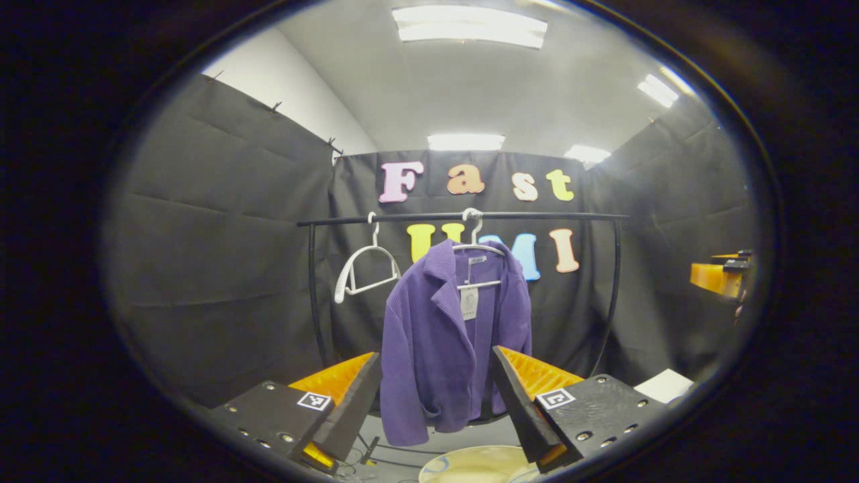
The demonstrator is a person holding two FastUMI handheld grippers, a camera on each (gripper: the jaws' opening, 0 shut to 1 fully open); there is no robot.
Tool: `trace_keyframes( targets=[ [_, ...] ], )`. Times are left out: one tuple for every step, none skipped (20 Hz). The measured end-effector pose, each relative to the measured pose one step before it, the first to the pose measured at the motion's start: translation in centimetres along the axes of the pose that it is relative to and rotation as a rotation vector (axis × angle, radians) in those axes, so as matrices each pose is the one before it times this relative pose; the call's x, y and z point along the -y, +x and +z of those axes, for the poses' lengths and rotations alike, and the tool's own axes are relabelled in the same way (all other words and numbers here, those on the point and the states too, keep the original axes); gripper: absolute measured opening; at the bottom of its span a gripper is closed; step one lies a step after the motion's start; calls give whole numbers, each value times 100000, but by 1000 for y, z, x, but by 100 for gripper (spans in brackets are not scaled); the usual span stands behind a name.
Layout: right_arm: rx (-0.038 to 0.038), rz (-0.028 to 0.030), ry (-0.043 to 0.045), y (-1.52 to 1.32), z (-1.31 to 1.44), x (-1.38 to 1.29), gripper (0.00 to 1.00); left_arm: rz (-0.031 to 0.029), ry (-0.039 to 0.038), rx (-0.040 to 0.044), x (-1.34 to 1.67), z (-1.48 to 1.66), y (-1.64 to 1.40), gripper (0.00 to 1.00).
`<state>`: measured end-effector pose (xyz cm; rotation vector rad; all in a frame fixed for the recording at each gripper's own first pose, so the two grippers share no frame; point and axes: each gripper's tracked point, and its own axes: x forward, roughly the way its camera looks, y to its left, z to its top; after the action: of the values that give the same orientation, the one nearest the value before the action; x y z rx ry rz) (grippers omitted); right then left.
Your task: Grasp the clothes on the hanger with both hands and then place them into the laundry hamper below.
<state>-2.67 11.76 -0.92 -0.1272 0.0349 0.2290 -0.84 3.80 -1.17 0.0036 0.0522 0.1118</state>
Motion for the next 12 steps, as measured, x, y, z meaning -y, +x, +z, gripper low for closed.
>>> trace_keyframes(
  targets=[
    [583, 2238, 13, 444, 216, -760, 95, -677, -906, -252, 85, 76, -99, 99],
    [230, 2185, 540, 567, 114, -826, 95, 282, 38, -173, -151, 88, -87, 99],
    [-604, 1985, 686, 628, -16, -761, 95, 1036, 681, -239, -399, -77, -200, 99],
    [-1570, 2130, 510, 891, -293, -729, 95, 1428, 925, -250, -420, -2, -160, 99],
    [-2202, 2205, 708, 1011, -86, -661, 95, 1338, 615, -460, -416, -109, -136, 99],
    [-1565, 1232, 805, 809, 120, -341, 95, 956, -32, -1025, -398, -244, -73, 94],
    [-60, 163, 333, 836, 605, 49, 93, 730, -765, -1013, -260, -418, 3, 94],
    [1578, -413, -1358, 621, 893, 176, 95, 539, -864, -662, -342, -170, -132, 94],
    [2103, -602, -2203, 470, 827, 333, 95, 438, -882, -88, -416, -211, -93, 94],
    [2287, -943, -2050, 466, 578, 303, 95, 128, -1199, -580, -302, -138, 28, 99],
    [833, -803, -51, 250, 106, 233, 95, -503, -1238, -993, 94, -365, 39, 99],
    [66, -377, 1367, 140, -114, 170, 95, 33, -1066, -765, -108, -127, 114, 99]
  ],
)
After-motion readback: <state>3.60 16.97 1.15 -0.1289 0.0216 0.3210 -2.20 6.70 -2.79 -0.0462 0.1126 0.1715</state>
